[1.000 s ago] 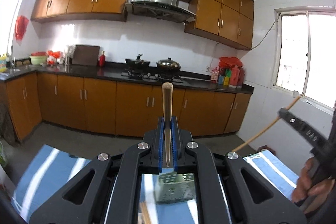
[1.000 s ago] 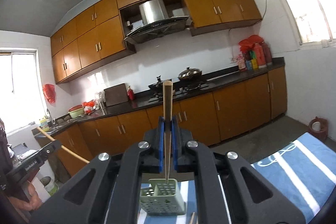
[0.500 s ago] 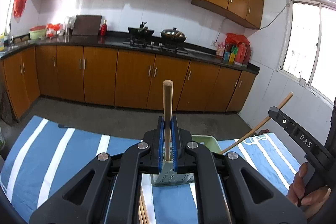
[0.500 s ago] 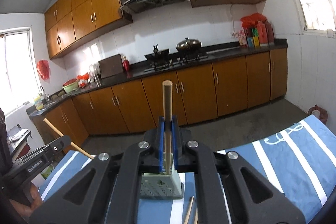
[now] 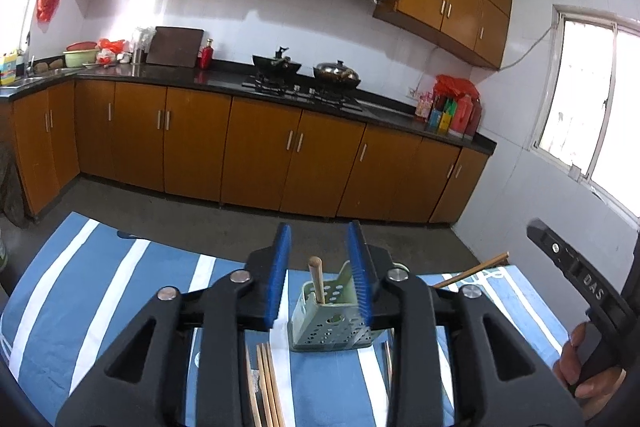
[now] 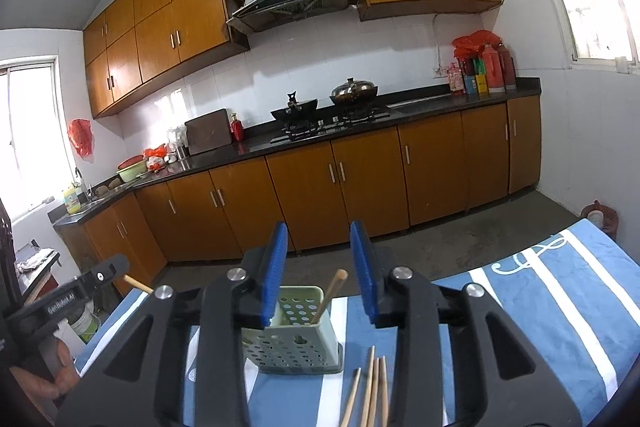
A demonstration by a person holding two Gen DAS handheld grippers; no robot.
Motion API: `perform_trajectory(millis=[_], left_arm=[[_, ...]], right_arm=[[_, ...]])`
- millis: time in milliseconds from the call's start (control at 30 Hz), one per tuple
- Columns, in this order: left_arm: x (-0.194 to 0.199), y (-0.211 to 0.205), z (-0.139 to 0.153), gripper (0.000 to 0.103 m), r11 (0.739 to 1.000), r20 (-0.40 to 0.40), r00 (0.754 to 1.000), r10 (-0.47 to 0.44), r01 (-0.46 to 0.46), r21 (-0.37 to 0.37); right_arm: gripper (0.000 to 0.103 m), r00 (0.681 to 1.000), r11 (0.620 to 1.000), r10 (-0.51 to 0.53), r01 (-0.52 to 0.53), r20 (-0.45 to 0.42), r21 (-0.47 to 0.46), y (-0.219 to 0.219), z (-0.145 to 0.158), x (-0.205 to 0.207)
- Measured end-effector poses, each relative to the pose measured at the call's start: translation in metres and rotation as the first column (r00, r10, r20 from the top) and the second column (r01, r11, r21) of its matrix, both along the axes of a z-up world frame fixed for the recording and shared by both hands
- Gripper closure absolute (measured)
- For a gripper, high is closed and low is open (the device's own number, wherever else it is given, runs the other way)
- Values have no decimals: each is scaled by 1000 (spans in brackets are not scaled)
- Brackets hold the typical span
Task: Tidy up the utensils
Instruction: 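Lower the chopstick into the caddy and open the left tool while the right tool releases its own, then grasp another wooden chopstick with the left tool while the right tool grasps one too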
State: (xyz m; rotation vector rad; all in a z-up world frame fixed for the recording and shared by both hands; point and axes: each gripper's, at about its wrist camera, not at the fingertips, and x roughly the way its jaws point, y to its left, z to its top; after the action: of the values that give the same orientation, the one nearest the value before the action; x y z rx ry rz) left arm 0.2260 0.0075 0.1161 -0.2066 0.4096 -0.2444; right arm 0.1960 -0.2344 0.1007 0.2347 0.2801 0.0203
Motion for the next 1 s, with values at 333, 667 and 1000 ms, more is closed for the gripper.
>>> perform_trajectory(millis=[333,667,1000], left_arm=[[-37,21,-17,72,999,-22,999,28,-28,16],[-59,20,-124,72,987,-249,968,21,19,157],[-72,17,-178,72,991,-391,920,-37,83,102]], right_arm=[[67,987,998,-59,59,-148,-7,-34,-60,-45],[76,866,998,46,-55,-498,-4,-12,-188,-51],[95,822,996,-14,-35,-569,-76,-2,-218,-48]])
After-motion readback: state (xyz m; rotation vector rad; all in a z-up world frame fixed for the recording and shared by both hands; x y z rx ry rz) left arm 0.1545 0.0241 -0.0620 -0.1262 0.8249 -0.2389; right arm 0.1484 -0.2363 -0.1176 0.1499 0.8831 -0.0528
